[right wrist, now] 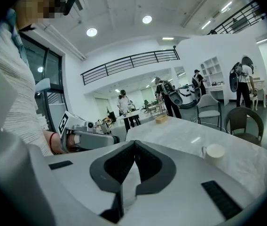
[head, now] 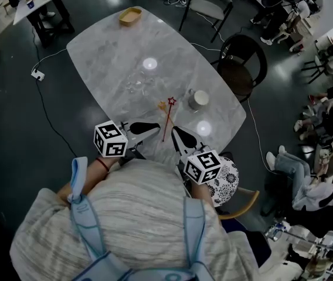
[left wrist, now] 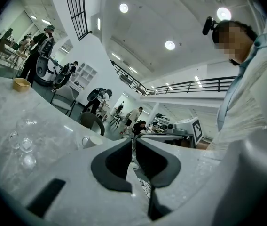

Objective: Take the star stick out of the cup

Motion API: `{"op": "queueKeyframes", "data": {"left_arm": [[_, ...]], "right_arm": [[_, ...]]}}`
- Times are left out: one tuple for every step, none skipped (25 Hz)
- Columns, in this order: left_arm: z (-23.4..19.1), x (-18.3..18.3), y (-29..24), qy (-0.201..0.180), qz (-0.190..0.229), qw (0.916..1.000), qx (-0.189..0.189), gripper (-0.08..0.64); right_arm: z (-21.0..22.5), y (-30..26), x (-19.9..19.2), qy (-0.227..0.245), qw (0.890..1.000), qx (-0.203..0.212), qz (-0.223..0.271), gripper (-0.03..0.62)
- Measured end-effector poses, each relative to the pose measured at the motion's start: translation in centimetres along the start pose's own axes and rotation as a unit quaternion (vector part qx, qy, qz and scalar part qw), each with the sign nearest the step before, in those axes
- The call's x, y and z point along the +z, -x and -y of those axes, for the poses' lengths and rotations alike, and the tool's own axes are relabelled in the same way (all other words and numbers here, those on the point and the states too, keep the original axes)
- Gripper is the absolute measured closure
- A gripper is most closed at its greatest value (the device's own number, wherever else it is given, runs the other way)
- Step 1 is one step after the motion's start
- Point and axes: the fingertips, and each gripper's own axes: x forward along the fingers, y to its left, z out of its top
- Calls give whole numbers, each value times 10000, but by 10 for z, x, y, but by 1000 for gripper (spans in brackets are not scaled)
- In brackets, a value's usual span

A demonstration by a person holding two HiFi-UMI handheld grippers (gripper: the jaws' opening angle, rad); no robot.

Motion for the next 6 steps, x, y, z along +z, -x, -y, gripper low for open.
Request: {"op": "queueKeyframes", "data": {"left_arm": [[0,0,-1,-11,-2,10000,-13,525],[1,0,-2,-25,-9,10000,-30,525],[2,-1,-3,-38,-18,10000,-48,525],[3,-2,-5,-47,-25,10000,-66,525],[4,-3,-6,-53,-31,9999,-83,525],[5,-4,-6,-57,-35,9999,-99,525]], "right_arm": [[0,0,0,0,10000,1,0,583],[0,0,0,5,10000,4,0,583],[0,0,-1,13,10000,7,-2,583],[1,0,-2,24,10000,9,-7,583],[1,1,-3,35,10000,9,-14,583],[1,1,-4,46,10000,9,-20,583]]}}
